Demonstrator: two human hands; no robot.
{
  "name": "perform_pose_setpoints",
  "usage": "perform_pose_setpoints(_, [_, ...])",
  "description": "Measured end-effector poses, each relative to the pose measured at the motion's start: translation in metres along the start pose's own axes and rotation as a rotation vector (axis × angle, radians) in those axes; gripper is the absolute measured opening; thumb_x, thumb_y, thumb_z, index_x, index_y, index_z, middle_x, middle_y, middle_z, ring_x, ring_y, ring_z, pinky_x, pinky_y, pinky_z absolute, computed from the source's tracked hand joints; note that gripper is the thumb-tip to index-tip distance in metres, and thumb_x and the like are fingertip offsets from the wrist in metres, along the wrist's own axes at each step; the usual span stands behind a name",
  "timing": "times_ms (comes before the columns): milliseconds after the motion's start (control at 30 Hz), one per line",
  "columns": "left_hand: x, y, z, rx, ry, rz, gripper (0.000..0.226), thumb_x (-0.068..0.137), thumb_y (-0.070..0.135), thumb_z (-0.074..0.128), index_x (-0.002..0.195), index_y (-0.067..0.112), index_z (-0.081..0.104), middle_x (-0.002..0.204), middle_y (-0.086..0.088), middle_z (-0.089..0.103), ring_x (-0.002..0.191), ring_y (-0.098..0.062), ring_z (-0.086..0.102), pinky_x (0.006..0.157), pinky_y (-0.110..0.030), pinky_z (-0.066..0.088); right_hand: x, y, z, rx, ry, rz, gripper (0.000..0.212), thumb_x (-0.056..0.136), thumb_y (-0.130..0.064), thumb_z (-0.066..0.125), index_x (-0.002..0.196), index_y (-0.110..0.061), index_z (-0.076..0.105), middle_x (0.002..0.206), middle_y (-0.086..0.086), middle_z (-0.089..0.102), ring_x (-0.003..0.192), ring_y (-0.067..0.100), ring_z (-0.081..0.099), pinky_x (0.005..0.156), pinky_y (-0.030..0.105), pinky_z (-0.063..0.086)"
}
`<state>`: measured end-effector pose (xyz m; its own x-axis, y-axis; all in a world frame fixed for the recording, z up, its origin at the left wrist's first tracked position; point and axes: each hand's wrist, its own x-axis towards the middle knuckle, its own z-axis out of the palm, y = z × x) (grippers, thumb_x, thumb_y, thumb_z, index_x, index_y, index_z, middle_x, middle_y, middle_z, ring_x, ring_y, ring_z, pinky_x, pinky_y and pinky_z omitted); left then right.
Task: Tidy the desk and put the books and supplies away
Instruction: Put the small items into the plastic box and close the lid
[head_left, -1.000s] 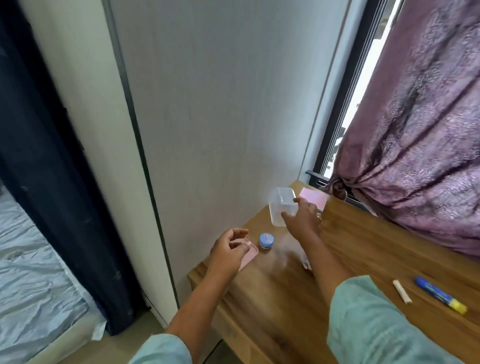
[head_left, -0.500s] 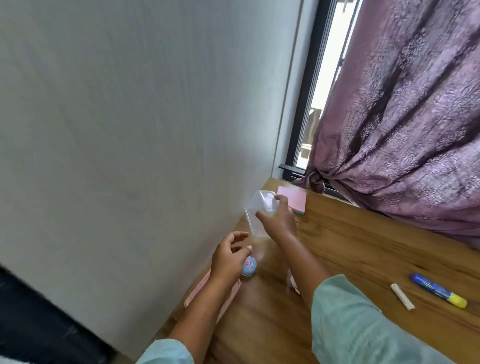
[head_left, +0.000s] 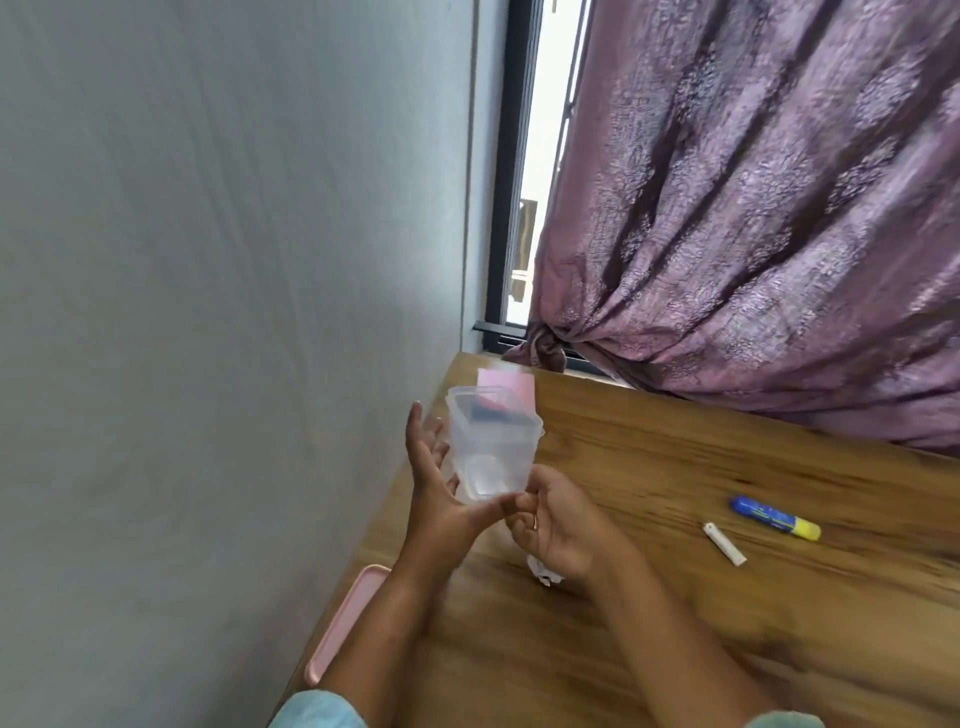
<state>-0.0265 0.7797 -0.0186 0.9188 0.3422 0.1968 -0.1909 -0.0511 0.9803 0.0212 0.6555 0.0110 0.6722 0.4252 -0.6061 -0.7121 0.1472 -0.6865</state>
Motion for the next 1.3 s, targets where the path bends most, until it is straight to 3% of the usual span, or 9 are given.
perform_pose_setpoints(133, [-0.001, 0.004, 0.017, 0.054, -0.141, -0.033, 0.103, 0.057, 0.032, 0.090, 0.132, 0.058, 0.024, 0.126, 0.020, 0.045, 0.113, 0.003, 0.052, 0.080, -0.014, 0.050, -0.017, 0.002, -0.015, -0.244, 0.126, -0.131, 0.023, 0.095, -0.012, 0.044, 0.107, -0.008, 0.064, 0.057, 0.000, 0.054, 0.041, 0.007, 0.049, 0.036, 0.016, 0.036])
perform_pose_setpoints(267, [-0.005, 0.009, 0.051, 0.273, -0.227, 0.128, 0.029, 0.072, 0.042, 0.073, 0.099, 0.033, 0.067, 0.105, 0.010, 0.064, 0.097, -0.001, 0.060, 0.083, -0.016, 0.050, -0.045, -0.012, -0.034, -0.668, 0.272, -0.240, 0.030, 0.093, -0.009, 0.041, 0.071, -0.017, 0.060, 0.059, -0.001, 0.054, 0.036, 0.003, 0.044, 0.036, 0.015, 0.030])
perform_pose_setpoints(367, [-0.004, 0.015, 0.070, 0.252, -0.080, 0.075, 0.007, 0.084, 0.032, 0.069, 0.082, 0.027, 0.065, 0.082, 0.010, 0.066, 0.076, 0.000, 0.060, 0.063, -0.005, 0.044, -0.072, -0.039, -0.057, -0.992, 0.383, -0.215, 0.030, 0.088, -0.010, 0.045, 0.060, -0.018, 0.053, 0.058, 0.000, 0.050, 0.043, 0.007, 0.043, 0.040, 0.018, 0.031])
perform_pose_setpoints(533, [0.047, 0.022, 0.089, 0.301, 0.007, -0.009, 0.007, 0.087, 0.021, 0.065, 0.088, 0.020, 0.059, 0.081, 0.007, 0.061, 0.078, -0.013, 0.059, 0.061, -0.014, 0.042, -0.060, -0.128, -0.115, -1.184, 0.964, -0.685, 0.012, 0.088, -0.030, 0.051, 0.088, -0.021, 0.058, 0.095, 0.006, 0.061, 0.100, 0.030, 0.058, 0.077, 0.035, 0.043])
perform_pose_setpoints(633, [0.068, 0.011, 0.123, 0.429, -0.191, -0.086, 0.033, 0.080, 0.024, 0.071, 0.110, 0.018, 0.059, 0.107, -0.002, 0.061, 0.101, -0.021, 0.058, 0.087, -0.035, 0.050, -0.012, -0.140, -0.178, -1.376, 0.805, -0.152, 0.084, 0.056, -0.082, 0.059, 0.125, -0.034, 0.052, 0.141, 0.004, 0.046, 0.122, 0.025, 0.050, 0.096, 0.040, 0.046])
perform_pose_setpoints(700, [0.064, 0.005, 0.146, 0.493, -0.335, -0.106, 0.049, 0.077, 0.026, 0.075, 0.121, 0.021, 0.055, 0.119, 0.000, 0.053, 0.109, -0.019, 0.052, 0.096, -0.039, 0.046, 0.026, -0.123, -0.225, -1.289, 0.675, -0.070, 0.103, 0.034, -0.095, 0.056, 0.118, -0.034, 0.061, 0.135, -0.002, 0.055, 0.096, 0.006, 0.062, 0.075, 0.026, 0.053])
perform_pose_setpoints(833, [0.041, -0.013, 0.175, 0.568, -0.676, -0.120, 0.082, 0.074, 0.033, 0.079, 0.141, 0.024, 0.034, 0.134, 0.003, 0.035, 0.127, -0.018, 0.036, 0.105, -0.031, 0.033, 0.017, -0.112, -0.201, -1.296, 0.690, -0.155, 0.077, 0.073, -0.082, 0.040, 0.121, -0.027, 0.064, 0.134, 0.006, 0.056, 0.118, 0.029, 0.055, 0.098, 0.037, 0.043])
perform_pose_setpoints(933, [0.037, -0.026, 0.192, 0.544, -0.761, -0.103, 0.101, 0.066, 0.032, 0.085, 0.145, 0.020, 0.023, 0.142, 0.004, 0.032, 0.134, -0.017, 0.029, 0.110, -0.032, 0.028, 0.011, -0.115, -0.196, -1.277, 0.589, -0.142, 0.053, 0.092, -0.058, 0.043, 0.122, -0.019, 0.064, 0.129, 0.010, 0.059, 0.116, 0.029, 0.054, 0.087, 0.028, 0.038])
perform_pose_setpoints(1300, [0.051, -0.018, 0.195, 0.169, -0.681, -0.204, 0.104, 0.041, 0.036, 0.090, 0.130, 0.026, 0.038, 0.122, 0.000, 0.058, 0.112, -0.017, 0.059, 0.092, -0.041, 0.052, -0.019, -0.100, -0.219, -0.513, 0.141, -0.258, 0.061, 0.085, -0.065, 0.044, 0.121, -0.019, 0.061, 0.120, 0.010, 0.065, 0.107, 0.030, 0.063, 0.088, 0.045, 0.052])
